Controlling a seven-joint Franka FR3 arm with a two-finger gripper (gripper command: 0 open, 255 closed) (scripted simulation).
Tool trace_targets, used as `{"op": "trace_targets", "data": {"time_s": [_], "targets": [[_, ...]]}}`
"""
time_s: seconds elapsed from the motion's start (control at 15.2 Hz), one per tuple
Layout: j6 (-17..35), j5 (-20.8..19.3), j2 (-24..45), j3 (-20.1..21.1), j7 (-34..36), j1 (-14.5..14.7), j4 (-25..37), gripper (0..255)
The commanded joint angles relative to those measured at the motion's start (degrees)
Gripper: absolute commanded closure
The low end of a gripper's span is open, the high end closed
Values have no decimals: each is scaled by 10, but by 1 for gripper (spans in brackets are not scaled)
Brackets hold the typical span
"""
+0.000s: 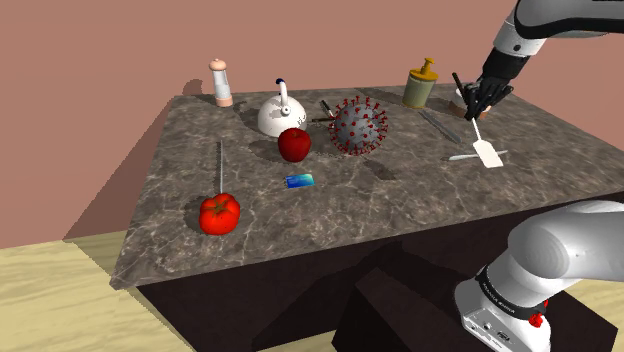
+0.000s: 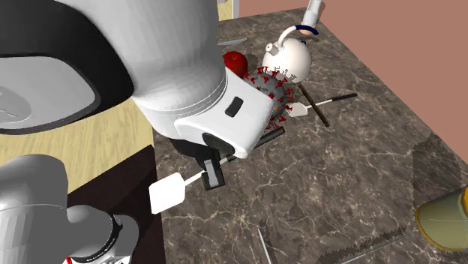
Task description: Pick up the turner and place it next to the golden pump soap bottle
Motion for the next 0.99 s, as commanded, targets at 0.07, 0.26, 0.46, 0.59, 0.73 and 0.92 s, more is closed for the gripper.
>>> {"op": "trace_targets", "data": {"time_s": [0.07,0.26,0.46,0.59,0.73,0.92], "targets": [[-22,2,4,2,0,1,25,255],[-44,3,8,3,0,2,51,255],[-65,4,13,4,0,2,78,255],[-79,5,17,5,-1,3,96,255],[-90,6,20,5,-1,3,110,255],[-70,2,84,-13,-20,3,155,255]]}}
